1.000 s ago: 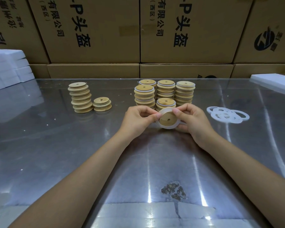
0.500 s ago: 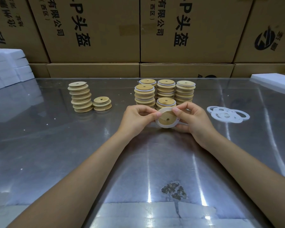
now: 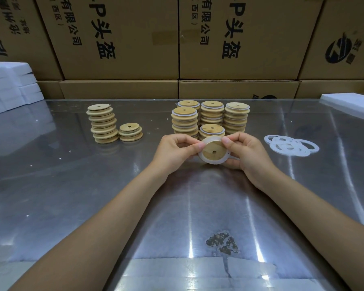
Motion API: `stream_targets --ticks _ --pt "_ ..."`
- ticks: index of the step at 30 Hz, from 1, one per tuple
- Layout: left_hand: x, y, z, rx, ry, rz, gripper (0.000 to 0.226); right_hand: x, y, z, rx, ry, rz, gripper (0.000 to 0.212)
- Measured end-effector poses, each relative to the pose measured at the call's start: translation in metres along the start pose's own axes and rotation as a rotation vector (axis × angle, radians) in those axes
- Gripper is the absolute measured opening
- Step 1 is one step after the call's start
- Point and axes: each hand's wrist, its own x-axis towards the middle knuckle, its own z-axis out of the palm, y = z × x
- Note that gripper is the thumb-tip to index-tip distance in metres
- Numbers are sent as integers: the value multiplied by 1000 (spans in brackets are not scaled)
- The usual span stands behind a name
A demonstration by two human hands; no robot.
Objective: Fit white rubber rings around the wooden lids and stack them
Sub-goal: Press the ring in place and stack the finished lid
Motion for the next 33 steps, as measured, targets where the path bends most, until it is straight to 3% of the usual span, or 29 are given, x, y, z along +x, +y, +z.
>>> stream_targets --ticks 33 --pt "-1 1 1 33 15 32 12 -2 0 2 -18 17 -38 16"
